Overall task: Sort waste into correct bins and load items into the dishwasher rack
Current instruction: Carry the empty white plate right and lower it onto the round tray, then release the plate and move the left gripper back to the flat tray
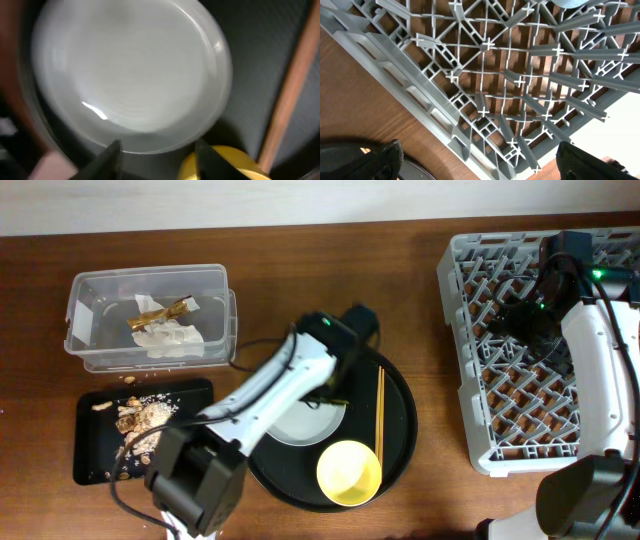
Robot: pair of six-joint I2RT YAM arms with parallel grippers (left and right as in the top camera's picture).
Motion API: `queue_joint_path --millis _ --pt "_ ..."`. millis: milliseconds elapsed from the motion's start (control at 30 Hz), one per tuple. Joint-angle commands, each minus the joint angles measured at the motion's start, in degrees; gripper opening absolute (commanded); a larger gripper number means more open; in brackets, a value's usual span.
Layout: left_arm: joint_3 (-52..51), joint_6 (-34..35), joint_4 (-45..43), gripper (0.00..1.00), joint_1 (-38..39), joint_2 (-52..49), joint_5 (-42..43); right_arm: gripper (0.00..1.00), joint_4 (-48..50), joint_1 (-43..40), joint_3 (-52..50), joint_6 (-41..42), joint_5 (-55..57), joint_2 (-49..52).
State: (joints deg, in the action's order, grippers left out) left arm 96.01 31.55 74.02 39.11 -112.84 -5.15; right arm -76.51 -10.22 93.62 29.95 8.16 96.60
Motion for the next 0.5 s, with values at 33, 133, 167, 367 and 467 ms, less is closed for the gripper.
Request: queue_joint_path --millis 33,133,167,367,467 --pt "2.45 0.13 5.07 0.99 -7.19 0.24 -8.04 0.99 0.0 -0.31 0.11 0.55 1.14 0.15" --pt "2.45 0.15 8.52 0.99 -12.17 0.37 -8.17 0.99 0.0 -0.31 0.11 0.55 1.11 0.15" --pt "2.45 0.26 9.51 0.99 -13.6 0.39 -8.17 0.99 0.02 -0.31 0.11 0.55 1.11 0.15" --pt "1.6 2.62 16.15 0.99 -19.82 5.46 -12.0 0.99 0.0 -0.31 0.11 0.55 1.11 0.17" --pt "-0.63 3.56 16.52 0.99 -23.15 11.1 -14.25 0.99 0.0 -0.31 0.11 0.55 1.11 0.15"
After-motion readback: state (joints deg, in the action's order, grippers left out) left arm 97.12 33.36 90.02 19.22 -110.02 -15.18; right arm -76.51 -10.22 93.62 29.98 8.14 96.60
